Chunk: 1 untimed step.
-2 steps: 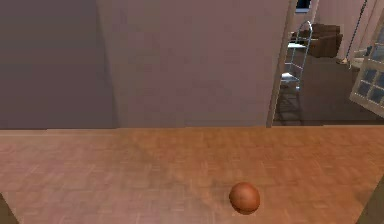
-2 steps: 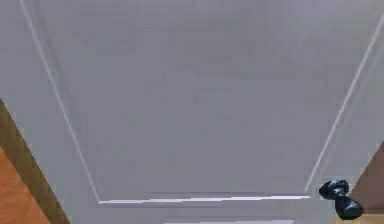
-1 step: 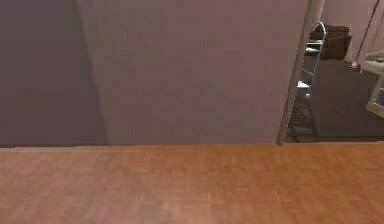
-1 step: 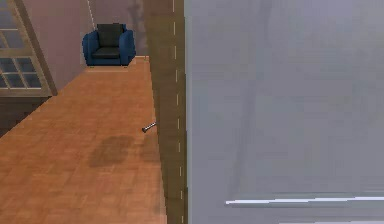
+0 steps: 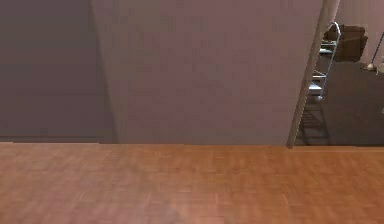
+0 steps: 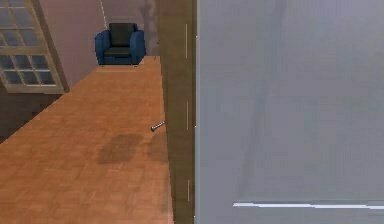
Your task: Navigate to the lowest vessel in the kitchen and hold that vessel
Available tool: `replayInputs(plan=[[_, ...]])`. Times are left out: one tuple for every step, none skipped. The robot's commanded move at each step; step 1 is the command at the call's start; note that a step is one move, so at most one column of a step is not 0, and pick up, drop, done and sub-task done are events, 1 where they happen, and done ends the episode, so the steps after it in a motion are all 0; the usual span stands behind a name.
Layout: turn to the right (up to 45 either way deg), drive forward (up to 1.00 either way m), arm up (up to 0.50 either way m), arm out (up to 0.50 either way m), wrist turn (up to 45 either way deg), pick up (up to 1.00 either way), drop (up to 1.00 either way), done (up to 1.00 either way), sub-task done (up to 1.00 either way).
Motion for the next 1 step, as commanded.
replayInputs(plan=[[-3.0, 0.0, 0.0, 0.0, 0.0, 0.0, 0.0, 0.0, 0.0]])
